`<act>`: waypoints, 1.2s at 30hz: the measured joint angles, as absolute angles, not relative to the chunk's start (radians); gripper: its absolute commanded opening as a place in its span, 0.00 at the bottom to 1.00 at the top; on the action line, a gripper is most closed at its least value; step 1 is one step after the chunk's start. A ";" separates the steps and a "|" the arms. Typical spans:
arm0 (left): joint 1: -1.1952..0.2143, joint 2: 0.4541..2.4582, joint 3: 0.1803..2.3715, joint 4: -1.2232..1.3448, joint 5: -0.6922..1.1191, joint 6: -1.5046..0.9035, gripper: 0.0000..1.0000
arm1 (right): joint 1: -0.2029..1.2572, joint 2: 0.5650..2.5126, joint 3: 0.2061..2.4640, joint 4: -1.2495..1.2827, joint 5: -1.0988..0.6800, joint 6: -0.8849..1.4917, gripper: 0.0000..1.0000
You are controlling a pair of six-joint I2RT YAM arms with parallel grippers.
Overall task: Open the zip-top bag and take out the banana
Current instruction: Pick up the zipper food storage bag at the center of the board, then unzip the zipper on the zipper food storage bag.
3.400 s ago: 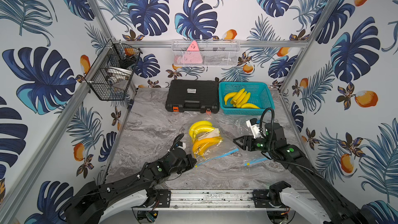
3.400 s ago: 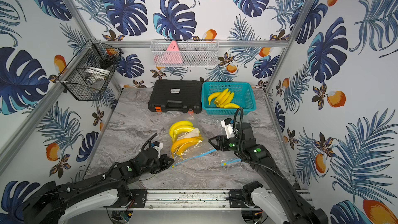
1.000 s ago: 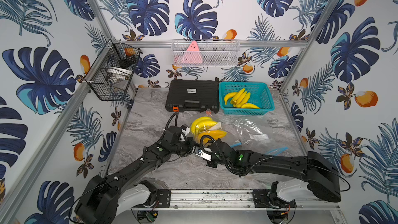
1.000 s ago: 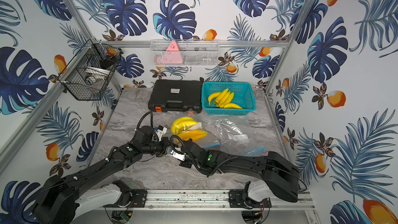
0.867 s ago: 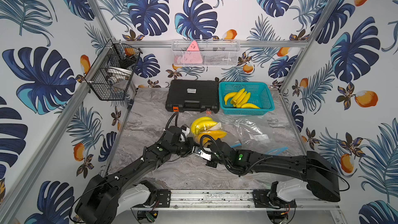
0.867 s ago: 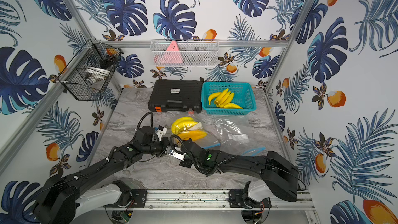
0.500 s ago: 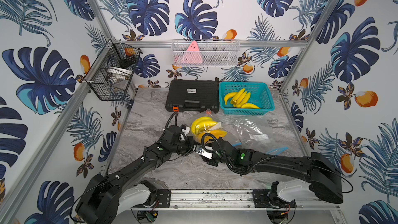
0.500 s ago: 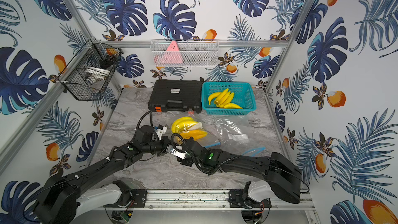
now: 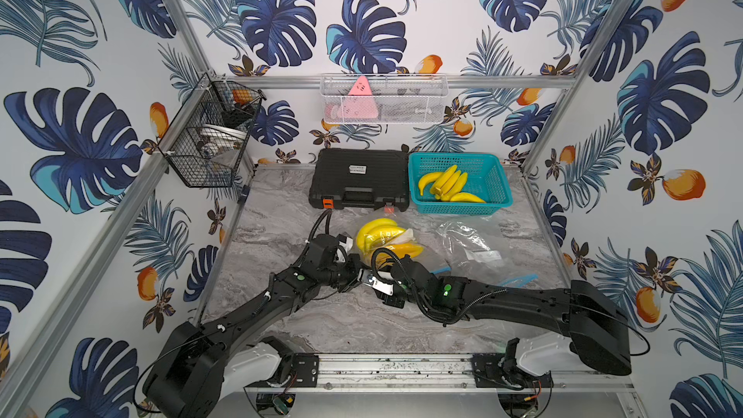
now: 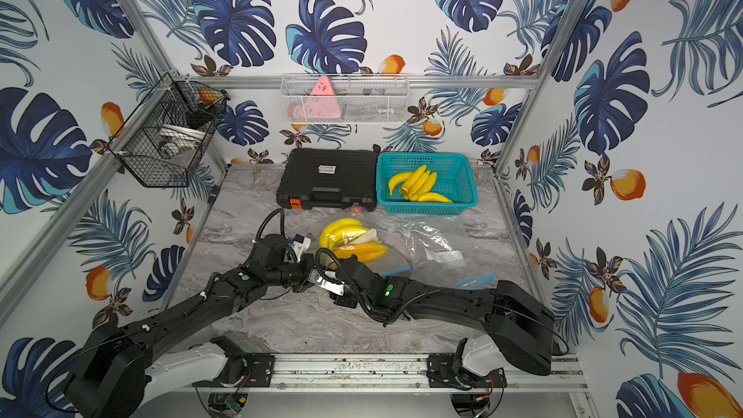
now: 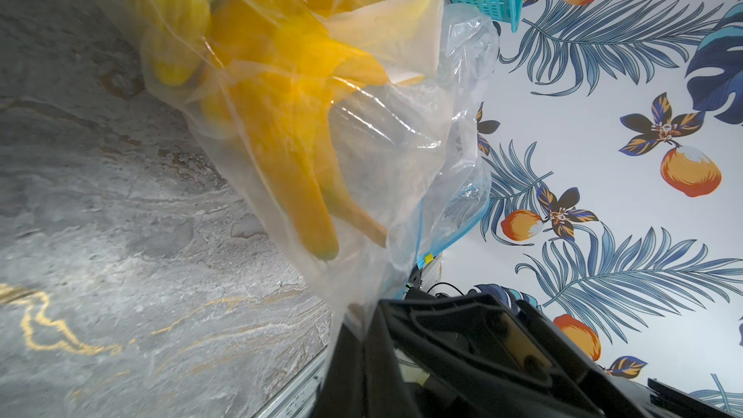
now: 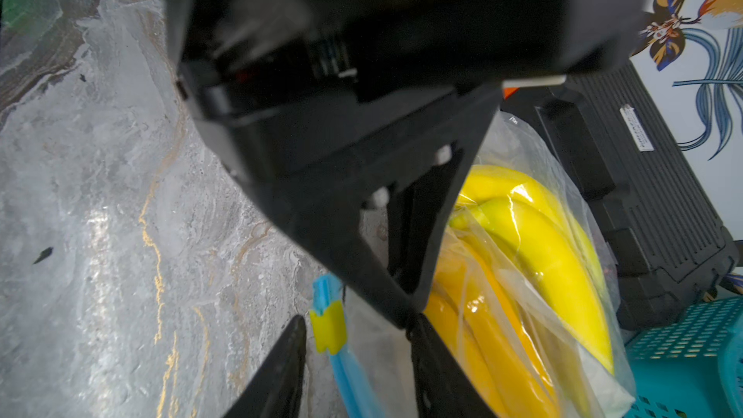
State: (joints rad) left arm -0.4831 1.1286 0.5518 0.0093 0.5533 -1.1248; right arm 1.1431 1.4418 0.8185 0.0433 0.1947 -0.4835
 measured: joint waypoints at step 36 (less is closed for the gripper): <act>-0.477 1.271 0.578 0.383 0.627 -1.428 0.00 | 1.224 1.356 0.595 0.309 0.540 -0.680 0.50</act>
State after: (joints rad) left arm -0.4770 1.2709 0.5781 0.3828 0.6266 -1.4277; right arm 1.2243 1.3560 0.5945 0.3092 0.5396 -0.6800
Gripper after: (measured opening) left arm 0.061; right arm 0.514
